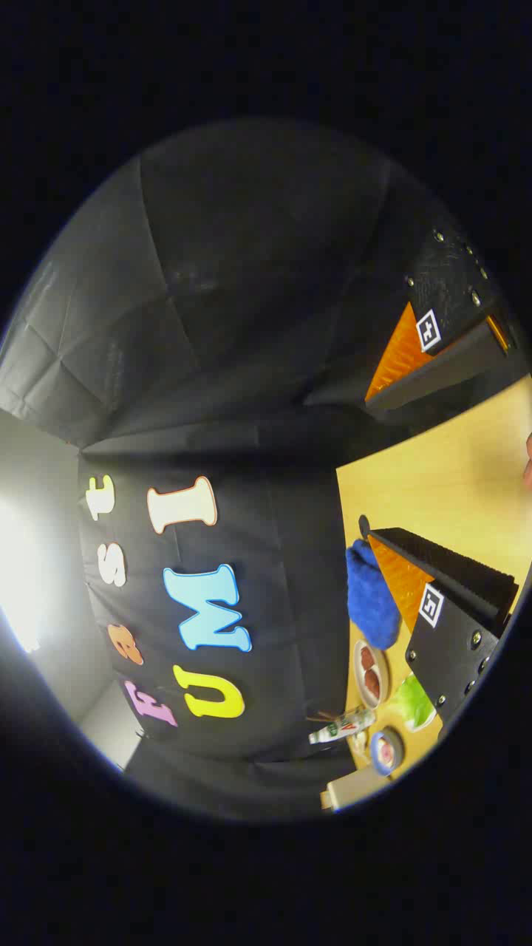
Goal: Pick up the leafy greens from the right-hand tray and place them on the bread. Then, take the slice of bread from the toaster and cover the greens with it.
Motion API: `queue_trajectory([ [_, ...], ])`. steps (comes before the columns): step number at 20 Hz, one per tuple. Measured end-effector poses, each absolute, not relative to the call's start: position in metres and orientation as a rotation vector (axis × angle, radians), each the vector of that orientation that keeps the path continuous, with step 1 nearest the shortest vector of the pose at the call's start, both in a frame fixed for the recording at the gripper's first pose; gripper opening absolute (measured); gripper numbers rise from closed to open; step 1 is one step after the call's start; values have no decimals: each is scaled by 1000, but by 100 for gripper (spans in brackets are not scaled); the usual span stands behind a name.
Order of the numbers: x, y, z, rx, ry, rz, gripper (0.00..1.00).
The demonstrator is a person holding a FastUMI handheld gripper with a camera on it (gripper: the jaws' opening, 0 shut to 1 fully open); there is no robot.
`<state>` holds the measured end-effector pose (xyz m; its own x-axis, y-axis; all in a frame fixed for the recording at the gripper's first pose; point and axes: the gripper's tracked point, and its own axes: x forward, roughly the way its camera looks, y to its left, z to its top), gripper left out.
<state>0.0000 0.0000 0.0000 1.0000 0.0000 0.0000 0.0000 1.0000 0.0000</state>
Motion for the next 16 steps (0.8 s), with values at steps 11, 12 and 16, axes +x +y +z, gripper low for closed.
queue_trajectory([
  [11, -44, 122, 36, -154, -117, 59, 98],
  [12, -47, 134, 32, -183, -109, 87, 98],
  [16, -48, 176, 11, -250, -46, 170, 98],
])
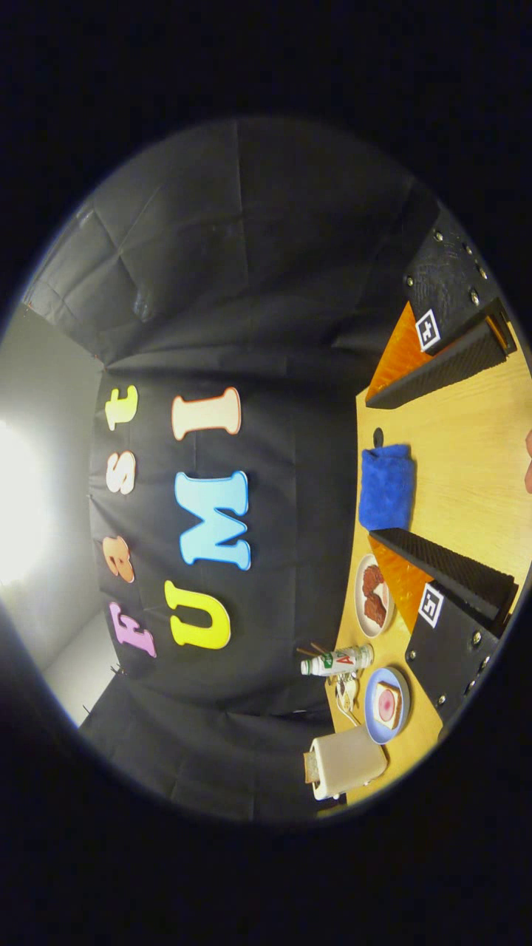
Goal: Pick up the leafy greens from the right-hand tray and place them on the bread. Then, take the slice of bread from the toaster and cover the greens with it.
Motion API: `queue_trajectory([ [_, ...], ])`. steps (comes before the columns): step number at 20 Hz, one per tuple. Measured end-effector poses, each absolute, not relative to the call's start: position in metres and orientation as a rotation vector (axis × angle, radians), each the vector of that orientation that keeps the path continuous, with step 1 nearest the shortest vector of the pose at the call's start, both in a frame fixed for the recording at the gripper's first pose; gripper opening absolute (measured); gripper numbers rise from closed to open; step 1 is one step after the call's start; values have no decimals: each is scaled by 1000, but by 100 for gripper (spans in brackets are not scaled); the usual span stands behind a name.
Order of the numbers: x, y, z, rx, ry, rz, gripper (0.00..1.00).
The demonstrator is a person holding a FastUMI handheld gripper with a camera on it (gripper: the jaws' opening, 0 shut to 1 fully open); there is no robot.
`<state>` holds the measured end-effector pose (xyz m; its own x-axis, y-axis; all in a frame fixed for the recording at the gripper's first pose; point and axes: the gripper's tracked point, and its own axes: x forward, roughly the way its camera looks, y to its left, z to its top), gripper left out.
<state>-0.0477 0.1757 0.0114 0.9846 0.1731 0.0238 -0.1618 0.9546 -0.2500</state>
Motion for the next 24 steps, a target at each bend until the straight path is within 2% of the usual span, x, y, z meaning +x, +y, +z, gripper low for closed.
queue_trajectory([
  [14, -24, 282, -59, -359, 193, 377, 98],
  [24, 24, 314, -149, -400, 482, 382, 98],
])
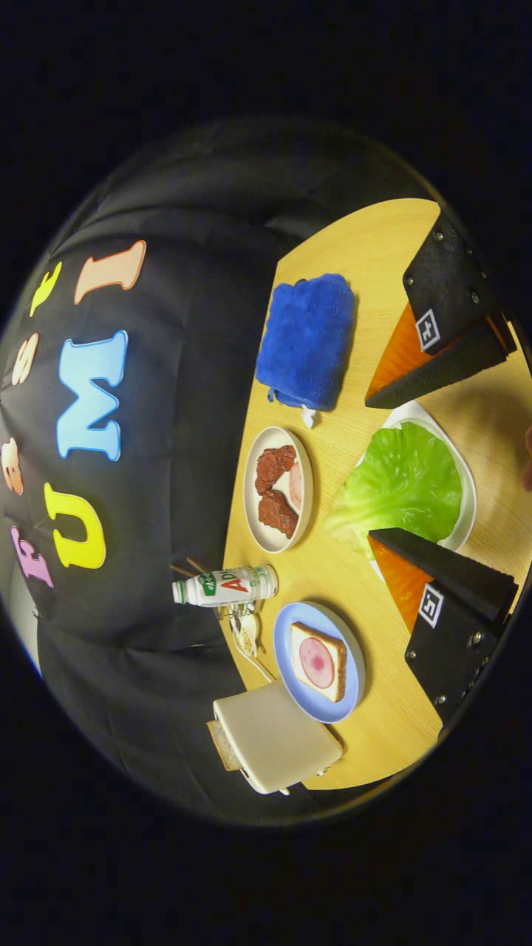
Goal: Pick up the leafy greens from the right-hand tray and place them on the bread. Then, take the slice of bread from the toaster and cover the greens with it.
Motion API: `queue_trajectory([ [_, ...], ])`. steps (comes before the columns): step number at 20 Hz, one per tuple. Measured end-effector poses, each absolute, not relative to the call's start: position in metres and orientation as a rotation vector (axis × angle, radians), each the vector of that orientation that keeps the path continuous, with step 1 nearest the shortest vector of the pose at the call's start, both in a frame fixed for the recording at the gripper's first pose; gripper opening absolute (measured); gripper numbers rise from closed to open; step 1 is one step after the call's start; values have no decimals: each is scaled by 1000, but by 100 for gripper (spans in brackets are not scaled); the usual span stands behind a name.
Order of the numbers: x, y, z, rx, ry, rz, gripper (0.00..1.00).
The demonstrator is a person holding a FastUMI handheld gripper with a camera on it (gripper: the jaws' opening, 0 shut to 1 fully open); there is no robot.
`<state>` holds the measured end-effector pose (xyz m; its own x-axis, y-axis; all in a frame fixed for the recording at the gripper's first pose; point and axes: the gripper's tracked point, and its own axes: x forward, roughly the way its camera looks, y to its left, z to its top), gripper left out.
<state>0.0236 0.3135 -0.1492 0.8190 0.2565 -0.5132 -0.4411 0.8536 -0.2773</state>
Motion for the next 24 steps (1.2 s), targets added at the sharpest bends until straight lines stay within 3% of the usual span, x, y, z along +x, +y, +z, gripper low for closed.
queue_trajectory([
  [8, 43, 324, -194, -383, 598, 399, 98],
  [10, 45, 325, -197, -365, 601, 420, 78],
  [11, 42, 327, -199, -351, 609, 426, 55],
  [13, 38, 325, -197, -356, 617, 418, 22],
  [16, 39, 328, -182, -360, 559, 395, 22],
  [17, 30, 326, -176, -355, 544, 391, 2],
  [24, 18, 349, -128, -301, 439, 427, 1],
])
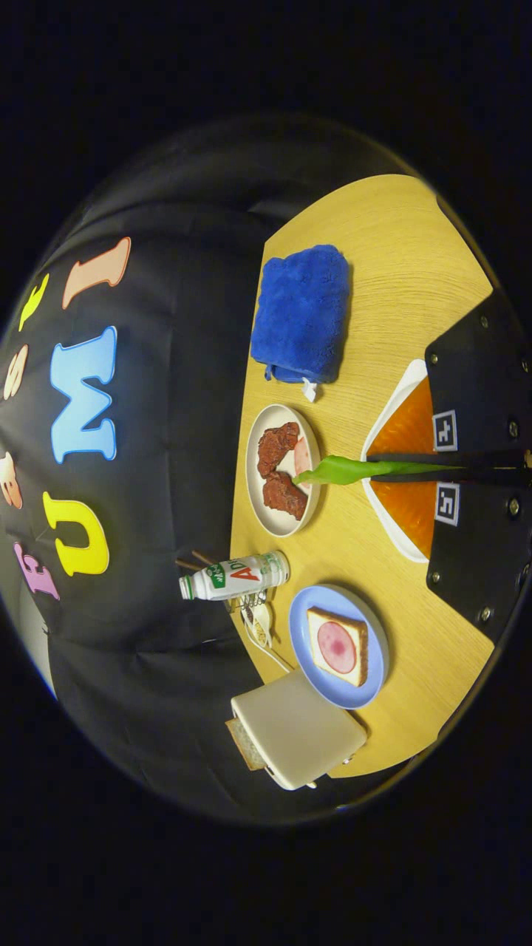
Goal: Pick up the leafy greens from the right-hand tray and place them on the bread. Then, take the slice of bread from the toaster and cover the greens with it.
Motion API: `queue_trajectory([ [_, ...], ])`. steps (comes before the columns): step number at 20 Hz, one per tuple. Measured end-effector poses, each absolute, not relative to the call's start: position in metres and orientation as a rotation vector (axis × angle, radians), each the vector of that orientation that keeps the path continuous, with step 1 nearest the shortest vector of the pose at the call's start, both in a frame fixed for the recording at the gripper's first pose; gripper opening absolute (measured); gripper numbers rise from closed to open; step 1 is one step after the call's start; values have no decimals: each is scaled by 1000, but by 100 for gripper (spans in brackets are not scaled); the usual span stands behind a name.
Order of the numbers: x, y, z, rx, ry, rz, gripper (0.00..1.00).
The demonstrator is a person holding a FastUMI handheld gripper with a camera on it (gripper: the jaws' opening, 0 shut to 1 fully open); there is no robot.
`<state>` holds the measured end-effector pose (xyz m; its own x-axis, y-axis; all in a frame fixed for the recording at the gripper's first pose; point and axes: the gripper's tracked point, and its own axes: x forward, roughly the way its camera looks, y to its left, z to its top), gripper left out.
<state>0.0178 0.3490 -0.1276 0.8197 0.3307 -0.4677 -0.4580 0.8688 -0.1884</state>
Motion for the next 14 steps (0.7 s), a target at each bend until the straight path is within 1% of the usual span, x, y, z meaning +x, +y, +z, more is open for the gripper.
queue_trajectory([
  [7, -3, 391, -105, -317, 386, 492, 1],
  [14, -17, 446, -114, -326, 395, 563, 1],
])
